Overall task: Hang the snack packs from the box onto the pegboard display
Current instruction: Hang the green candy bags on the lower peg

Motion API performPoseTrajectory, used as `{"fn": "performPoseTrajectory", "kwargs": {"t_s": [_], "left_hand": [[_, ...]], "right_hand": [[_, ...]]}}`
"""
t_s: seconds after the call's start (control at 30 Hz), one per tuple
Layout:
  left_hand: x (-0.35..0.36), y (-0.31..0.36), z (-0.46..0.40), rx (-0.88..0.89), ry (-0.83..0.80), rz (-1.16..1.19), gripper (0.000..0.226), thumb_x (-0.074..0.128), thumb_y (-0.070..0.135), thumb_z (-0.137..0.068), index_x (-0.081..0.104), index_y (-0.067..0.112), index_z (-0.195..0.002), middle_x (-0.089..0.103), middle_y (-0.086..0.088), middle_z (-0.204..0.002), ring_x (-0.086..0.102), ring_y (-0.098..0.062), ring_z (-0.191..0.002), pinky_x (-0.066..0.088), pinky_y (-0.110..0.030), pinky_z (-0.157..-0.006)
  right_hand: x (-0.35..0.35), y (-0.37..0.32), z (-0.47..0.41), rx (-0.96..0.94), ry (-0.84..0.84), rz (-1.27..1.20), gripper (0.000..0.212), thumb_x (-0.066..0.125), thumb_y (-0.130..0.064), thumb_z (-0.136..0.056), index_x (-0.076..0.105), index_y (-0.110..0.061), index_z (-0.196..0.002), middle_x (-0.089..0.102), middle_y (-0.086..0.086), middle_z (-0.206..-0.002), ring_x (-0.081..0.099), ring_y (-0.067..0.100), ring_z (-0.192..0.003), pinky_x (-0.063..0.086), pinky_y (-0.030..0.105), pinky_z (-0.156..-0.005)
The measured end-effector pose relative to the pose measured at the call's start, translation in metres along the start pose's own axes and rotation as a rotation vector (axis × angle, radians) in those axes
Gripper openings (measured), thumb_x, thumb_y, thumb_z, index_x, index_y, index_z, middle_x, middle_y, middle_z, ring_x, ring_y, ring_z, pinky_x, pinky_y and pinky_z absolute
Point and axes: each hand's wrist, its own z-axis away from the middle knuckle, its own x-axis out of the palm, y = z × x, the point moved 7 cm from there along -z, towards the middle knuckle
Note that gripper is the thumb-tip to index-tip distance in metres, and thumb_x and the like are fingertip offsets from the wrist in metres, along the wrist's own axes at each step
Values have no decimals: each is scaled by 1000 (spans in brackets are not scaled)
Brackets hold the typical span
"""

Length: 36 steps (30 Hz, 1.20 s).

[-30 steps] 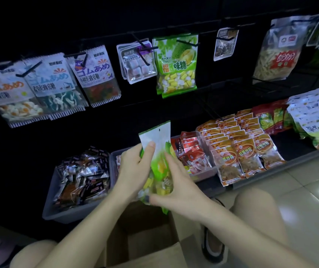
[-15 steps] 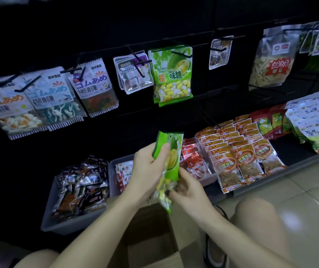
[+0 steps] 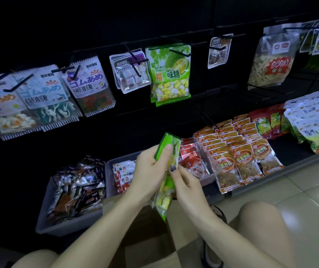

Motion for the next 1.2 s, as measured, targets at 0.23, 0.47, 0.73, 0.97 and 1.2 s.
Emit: {"fn": "performPoseTrajectory", "kwargs": {"t_s": [0.23, 0.47, 0.73, 0.97, 1.2], "left_hand": [[-23, -5, -21, -48, 80, -13, 29, 60, 31, -106, 60, 10, -85, 61, 0, -63, 53, -6, -55, 41, -25, -54], [-51, -4, -71, -69, 46, -314, 21, 66, 40, -100, 56, 39, -118, 51, 6, -90, 48, -2, -58, 40, -15, -50], [-14, 30, -114, 40, -192, -262, 35, 49, 56, -102, 70, 28, -105, 71, 26, -89, 66, 3, -81, 51, -24, -71], [-10, 45, -157, -38, -27, -118, 49, 52, 38, -109, 53, -5, -86, 44, -6, -64, 35, -11, -44, 28, -22, -44], [-3, 59, -190, -17, 1, -115, 48, 51, 35, -110, 32, 20, -68, 26, 14, -42, 25, -4, -36, 21, -21, -40]], "right_hand": [[-33, -2, -23, -15, 154, 99, 40, 48, -25, -108, 45, -11, -71, 41, 1, -68, 43, 16, -64, 34, 35, -64], [-99, -55, -57, -16, 217, -66, 36, 49, -39, -106, 73, -13, -99, 76, 11, -103, 70, 34, -103, 52, 56, -102], [-115, -113, -106, -143, 238, -130, 51, 58, -43, -93, 60, 7, -99, 65, 18, -97, 67, 42, -107, 42, 71, -107], [-120, -143, -166, -176, 267, -67, 51, 56, -46, -88, 57, 2, -103, 61, 9, -94, 57, 27, -92, 46, 49, -105], [-132, -149, -211, -177, 261, -68, 38, 58, -60, -76, 56, -27, -96, 44, -2, -98, 41, 20, -88, 33, 42, -83]]}}
